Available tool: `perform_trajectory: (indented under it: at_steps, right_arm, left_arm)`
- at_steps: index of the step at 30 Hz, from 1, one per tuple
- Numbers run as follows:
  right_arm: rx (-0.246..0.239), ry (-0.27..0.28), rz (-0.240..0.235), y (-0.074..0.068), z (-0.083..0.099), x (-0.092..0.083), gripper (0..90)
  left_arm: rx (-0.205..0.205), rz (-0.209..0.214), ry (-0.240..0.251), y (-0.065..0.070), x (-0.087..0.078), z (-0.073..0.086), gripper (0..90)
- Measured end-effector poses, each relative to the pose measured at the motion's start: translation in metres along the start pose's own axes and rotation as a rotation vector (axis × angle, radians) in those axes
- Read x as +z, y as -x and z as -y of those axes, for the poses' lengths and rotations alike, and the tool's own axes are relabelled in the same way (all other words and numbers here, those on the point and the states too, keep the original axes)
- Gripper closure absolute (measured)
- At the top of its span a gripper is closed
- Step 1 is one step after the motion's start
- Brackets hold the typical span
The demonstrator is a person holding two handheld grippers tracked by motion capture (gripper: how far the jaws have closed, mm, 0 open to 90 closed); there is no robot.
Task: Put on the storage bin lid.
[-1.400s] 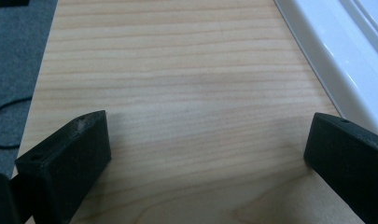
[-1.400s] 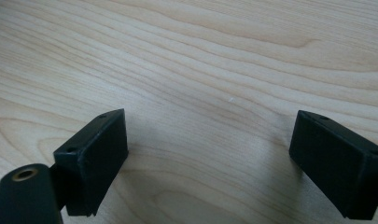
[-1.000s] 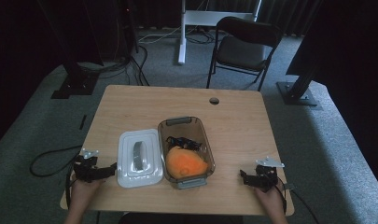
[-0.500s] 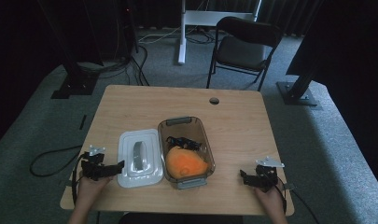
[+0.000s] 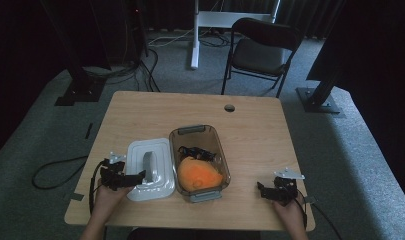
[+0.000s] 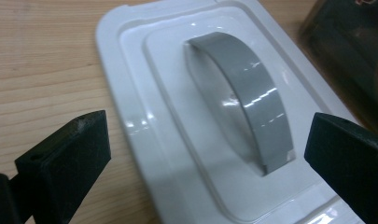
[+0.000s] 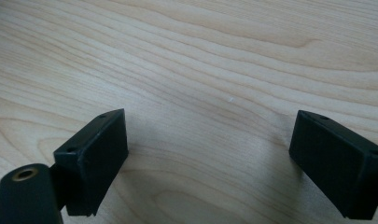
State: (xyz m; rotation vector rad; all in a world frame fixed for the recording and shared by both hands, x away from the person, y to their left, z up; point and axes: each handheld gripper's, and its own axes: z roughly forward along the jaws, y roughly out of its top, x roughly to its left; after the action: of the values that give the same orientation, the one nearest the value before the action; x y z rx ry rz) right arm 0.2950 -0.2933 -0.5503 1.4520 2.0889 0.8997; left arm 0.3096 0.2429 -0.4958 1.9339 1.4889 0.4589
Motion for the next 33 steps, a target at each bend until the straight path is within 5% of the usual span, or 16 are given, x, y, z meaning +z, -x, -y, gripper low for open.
perform_trajectory:
  at_steps: [17,22,33]
  right_arm:
    - [0.000,0.000,0.000,0.000,0.000,0.000,10.8]
    - [0.000,0.000,0.000,0.000,0.000,0.000,10.8]
    - [0.000,0.000,0.000,0.000,0.000,0.000,10.8]
  left_arm:
    - [0.014,0.008,-0.018,0.017,0.028,-0.007,7.0]
    - [0.013,-0.006,0.007,0.020,0.032,-0.010,20.4]
    - [-0.010,0.041,0.051,0.019,0.036,-0.010,49.6]
